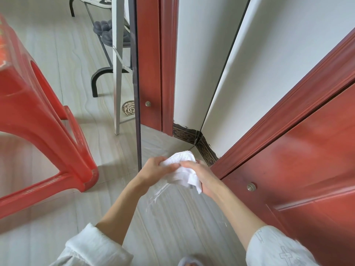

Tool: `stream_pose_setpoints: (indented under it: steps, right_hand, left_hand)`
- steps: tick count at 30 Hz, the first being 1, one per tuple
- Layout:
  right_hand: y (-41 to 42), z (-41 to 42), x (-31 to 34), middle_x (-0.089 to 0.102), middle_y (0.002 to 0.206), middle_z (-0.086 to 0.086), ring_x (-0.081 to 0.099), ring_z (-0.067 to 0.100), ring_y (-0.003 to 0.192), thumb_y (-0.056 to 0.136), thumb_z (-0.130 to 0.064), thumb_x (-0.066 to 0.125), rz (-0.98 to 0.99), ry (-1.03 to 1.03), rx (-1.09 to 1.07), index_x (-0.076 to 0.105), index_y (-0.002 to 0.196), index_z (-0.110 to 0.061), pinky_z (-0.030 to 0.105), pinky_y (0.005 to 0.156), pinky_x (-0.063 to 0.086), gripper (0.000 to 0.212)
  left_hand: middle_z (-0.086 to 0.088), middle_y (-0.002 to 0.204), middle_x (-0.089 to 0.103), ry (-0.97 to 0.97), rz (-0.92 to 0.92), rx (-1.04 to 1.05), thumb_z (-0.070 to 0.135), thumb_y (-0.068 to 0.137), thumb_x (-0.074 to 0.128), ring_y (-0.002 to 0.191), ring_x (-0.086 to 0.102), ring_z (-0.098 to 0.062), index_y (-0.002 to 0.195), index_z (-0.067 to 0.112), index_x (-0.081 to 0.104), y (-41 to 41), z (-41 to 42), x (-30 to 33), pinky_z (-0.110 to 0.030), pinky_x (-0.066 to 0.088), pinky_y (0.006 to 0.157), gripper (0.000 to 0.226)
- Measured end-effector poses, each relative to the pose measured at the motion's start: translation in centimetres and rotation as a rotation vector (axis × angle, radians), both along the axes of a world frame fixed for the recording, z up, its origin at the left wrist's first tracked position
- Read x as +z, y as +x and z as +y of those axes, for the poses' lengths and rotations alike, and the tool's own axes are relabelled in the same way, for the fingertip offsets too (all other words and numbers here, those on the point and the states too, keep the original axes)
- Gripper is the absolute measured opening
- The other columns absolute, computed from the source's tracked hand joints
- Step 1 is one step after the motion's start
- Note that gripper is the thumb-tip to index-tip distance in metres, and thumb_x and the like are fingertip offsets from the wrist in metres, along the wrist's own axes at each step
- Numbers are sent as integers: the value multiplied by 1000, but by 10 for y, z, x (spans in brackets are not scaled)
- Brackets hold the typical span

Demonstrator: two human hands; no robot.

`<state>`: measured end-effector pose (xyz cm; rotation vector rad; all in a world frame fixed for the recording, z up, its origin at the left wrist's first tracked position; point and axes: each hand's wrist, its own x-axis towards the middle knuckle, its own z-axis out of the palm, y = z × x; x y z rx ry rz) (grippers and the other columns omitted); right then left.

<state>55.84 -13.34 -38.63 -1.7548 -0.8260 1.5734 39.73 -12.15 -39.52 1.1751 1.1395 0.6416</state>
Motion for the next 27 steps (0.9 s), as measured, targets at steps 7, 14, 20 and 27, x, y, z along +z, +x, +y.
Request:
stream_pose_setpoints:
  steps: [7, 14, 20, 27]
  right_hand:
    - [36, 50, -43, 58, 82, 13, 54, 19, 46, 80, -12, 58, -327, -1, -86, 55, 94, -8, 21, 38, 38, 14]
    - [86, 177, -44, 51, 125, 19, 53, 35, 113, 84, -3, 56, -919, 187, -247, 45, 120, 1, 37, 93, 44, 38]
    - [35, 196, -73, 45, 117, 20, 48, 29, 101, 73, 17, 43, -943, 660, -298, 50, 108, 7, 13, 75, 25, 37]
    - [17, 122, -185, 53, 103, 14, 49, 22, 87, 79, 9, 47, -893, 411, 406, 55, 102, -2, 21, 73, 33, 27]
  left_hand:
    - [-2, 82, 63, -32, 325, 509, 26, 88, 57, 86, 60, -25, 99, 10, 57, -20, 4, -39, -38, 49, 78, 19]
    - [7, 118, 50, 298, 340, 516, 23, 79, 70, 112, 44, -11, 132, 17, 31, -30, 52, -44, -32, 35, 94, 66]
    - [14, 95, 57, 281, 309, 462, 16, 87, 61, 90, 53, -1, 102, 1, 58, -28, 75, -54, -11, 38, 69, 22]
    - [9, 81, 64, 291, 311, 450, 15, 86, 62, 77, 56, -21, 95, 1, 57, -31, 75, -57, -22, 42, 66, 17]
